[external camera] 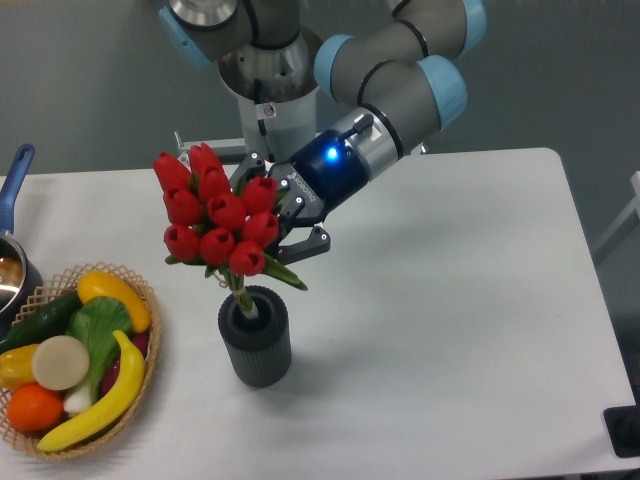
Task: Insert the flowers into the vase
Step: 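Lower the tulip stems into the black vase opening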
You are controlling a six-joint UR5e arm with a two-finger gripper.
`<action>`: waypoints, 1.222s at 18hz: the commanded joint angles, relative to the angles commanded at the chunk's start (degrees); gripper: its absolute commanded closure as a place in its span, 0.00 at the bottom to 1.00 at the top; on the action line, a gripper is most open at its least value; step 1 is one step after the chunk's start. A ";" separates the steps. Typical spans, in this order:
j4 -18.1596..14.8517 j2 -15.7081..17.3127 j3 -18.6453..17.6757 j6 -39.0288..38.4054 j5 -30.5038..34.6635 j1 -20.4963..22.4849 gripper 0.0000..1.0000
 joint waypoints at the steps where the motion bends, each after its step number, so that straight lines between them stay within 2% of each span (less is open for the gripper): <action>1: 0.00 -0.26 -0.09 0.09 0.00 0.00 0.52; 14: 0.00 -3.69 -0.97 1.32 0.62 0.53 0.51; 22: 0.00 -5.10 -3.16 5.27 0.62 0.88 0.51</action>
